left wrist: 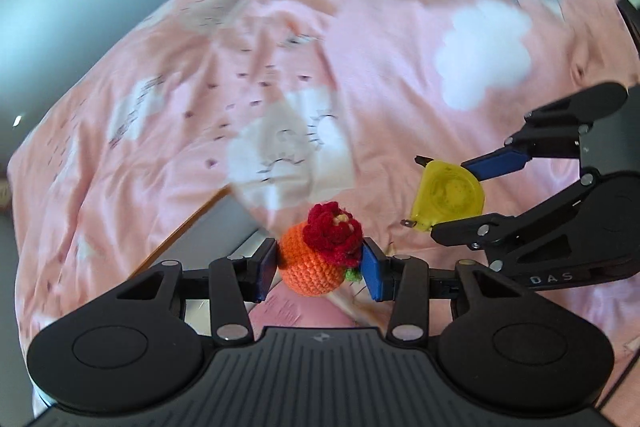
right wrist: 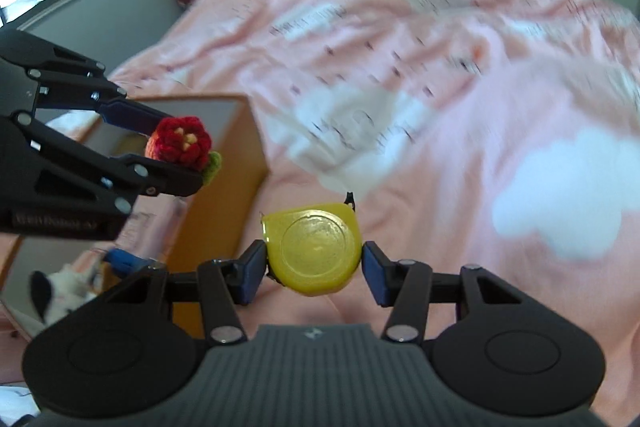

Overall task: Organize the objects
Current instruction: 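Lift and carry the crochet ball and tape measure over the white box, then lower the tape measure into the box with the right gripper while the left lowers the crochet ball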

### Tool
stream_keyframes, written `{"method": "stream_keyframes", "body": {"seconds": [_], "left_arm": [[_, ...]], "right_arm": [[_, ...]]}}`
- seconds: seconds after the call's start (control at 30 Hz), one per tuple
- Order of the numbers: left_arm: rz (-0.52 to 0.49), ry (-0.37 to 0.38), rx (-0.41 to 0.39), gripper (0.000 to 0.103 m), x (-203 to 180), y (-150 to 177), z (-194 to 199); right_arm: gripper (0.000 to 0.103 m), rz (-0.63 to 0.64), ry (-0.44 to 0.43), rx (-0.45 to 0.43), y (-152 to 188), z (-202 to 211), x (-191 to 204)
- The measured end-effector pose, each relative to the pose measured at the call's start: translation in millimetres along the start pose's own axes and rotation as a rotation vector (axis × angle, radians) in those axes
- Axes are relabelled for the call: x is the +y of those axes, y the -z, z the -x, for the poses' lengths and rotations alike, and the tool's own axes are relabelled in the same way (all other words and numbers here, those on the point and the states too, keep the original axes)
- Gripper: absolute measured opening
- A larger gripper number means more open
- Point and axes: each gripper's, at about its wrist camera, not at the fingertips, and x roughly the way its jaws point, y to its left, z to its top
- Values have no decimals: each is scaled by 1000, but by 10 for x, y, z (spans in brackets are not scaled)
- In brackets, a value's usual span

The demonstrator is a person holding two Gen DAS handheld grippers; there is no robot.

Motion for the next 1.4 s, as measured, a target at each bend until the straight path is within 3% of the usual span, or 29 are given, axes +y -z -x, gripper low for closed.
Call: {"method": "stream_keyframes", "body": {"seconds": [0.1, 0.33, 0.6, 0.87, 1.07, 1.17, 1.4], "left_arm": [[97, -6, -3, 50, 264, 141, 201], [238, -106, 31, 50, 702, 620, 456], [238, -189, 142, 50, 736, 1089, 210], [267, -210, 223, 51, 666, 1316, 39], [245, -261, 232, 52, 572, 1330, -6], [218, -289, 234, 58, 518, 1346, -38], [221, -254, 240, 61, 520, 1388, -102]], "right_arm": [[54, 30, -66, -27, -116, 95, 163], [54, 144, -202, -23, -305, 50, 714], [54, 202, -232, 37, -303, -178, 1138], [54, 213, -209, 75, -311, -362, 1201], [54, 228, -223, 98, -311, -529, 1230], [54, 243, -237, 109, -313, -593, 1248], [54, 265, -256, 132, -329, -706, 1256]]}}
